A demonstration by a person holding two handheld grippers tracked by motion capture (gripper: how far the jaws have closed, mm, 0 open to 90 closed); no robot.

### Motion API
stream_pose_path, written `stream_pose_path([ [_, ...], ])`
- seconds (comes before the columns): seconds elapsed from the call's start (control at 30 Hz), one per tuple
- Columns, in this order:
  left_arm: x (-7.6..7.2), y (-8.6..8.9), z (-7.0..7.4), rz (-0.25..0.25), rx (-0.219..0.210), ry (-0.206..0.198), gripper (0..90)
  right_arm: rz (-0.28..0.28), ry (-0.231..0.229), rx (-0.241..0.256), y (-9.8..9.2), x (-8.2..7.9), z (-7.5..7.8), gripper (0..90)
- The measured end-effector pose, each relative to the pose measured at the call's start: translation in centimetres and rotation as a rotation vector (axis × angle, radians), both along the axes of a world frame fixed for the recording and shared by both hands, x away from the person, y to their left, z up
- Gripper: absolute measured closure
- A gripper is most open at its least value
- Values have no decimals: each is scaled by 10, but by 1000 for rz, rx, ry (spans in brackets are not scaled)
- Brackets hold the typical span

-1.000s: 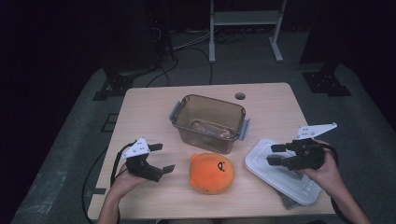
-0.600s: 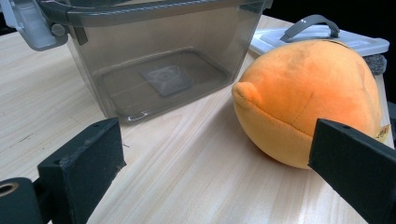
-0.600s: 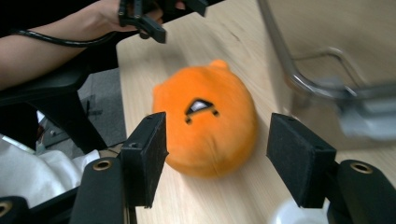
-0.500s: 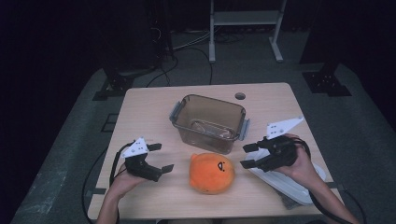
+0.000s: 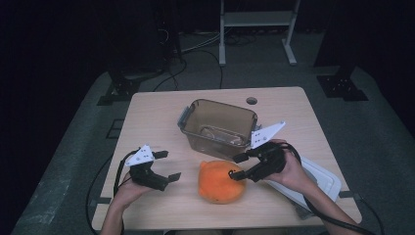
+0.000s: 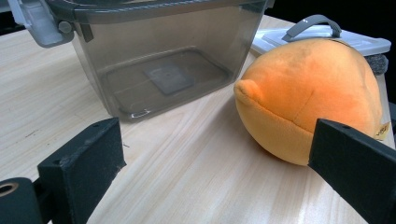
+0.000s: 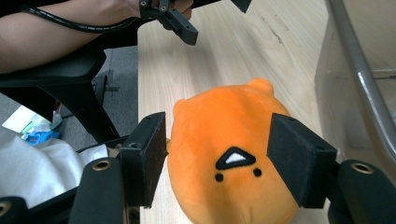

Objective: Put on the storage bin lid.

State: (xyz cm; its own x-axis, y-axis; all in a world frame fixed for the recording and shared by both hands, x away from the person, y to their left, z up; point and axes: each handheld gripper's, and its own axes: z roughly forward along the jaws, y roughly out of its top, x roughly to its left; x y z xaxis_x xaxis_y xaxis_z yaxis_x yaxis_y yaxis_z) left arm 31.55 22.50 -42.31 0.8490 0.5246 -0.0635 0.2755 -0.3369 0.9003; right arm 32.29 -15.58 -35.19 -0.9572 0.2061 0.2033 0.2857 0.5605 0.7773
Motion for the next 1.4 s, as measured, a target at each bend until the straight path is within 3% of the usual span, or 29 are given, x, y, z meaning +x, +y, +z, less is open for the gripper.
stream_pose_path([
  [0.37,-2,2,0,3,1,1,26,35,11,-32,23,6,-11,365],
  [0.87,-4,5,-1,13,-2,3,26,55,6,-69,41,13,-27,365],
  [1.4,-4,6,-2,12,-6,7,26,38,-16,-117,52,14,-42,442],
])
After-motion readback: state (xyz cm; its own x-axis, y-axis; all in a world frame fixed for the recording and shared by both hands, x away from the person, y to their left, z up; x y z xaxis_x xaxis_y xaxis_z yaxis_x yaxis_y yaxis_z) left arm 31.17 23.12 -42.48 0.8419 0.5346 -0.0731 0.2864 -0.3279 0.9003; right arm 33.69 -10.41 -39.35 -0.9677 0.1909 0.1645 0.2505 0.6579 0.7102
